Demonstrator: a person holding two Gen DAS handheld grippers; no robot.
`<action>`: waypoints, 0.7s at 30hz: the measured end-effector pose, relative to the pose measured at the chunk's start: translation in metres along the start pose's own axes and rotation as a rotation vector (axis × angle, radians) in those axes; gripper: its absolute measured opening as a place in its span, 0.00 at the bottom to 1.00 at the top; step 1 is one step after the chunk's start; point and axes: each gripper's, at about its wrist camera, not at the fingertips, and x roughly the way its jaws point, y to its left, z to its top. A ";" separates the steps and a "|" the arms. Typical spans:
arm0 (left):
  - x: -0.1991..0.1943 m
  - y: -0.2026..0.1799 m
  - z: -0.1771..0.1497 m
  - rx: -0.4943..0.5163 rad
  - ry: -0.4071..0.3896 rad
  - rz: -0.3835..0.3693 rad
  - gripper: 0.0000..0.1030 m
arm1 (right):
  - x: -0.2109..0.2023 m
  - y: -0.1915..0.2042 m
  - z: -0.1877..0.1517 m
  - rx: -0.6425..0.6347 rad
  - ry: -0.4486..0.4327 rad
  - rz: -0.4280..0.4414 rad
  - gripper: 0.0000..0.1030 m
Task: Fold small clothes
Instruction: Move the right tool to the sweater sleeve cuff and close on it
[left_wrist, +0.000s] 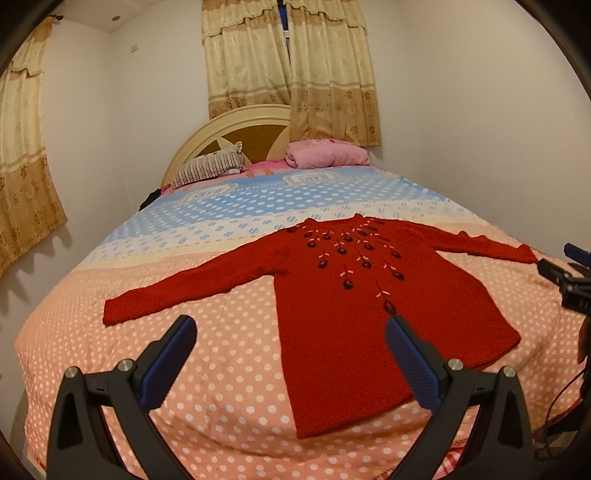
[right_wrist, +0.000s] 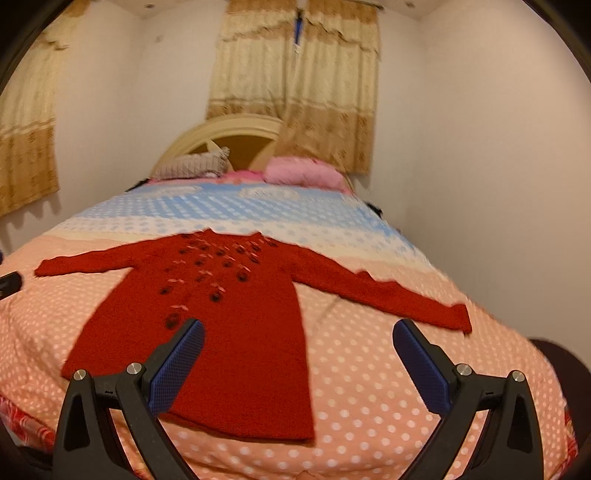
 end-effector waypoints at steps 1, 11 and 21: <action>0.006 0.001 0.002 0.003 0.003 0.002 1.00 | 0.007 -0.009 -0.001 0.016 0.018 -0.005 0.99; 0.076 0.001 0.023 0.052 0.062 0.012 1.00 | 0.075 -0.112 -0.001 0.233 0.164 -0.095 0.99; 0.158 -0.007 0.040 0.075 0.111 0.056 1.00 | 0.131 -0.248 0.000 0.556 0.272 -0.191 0.89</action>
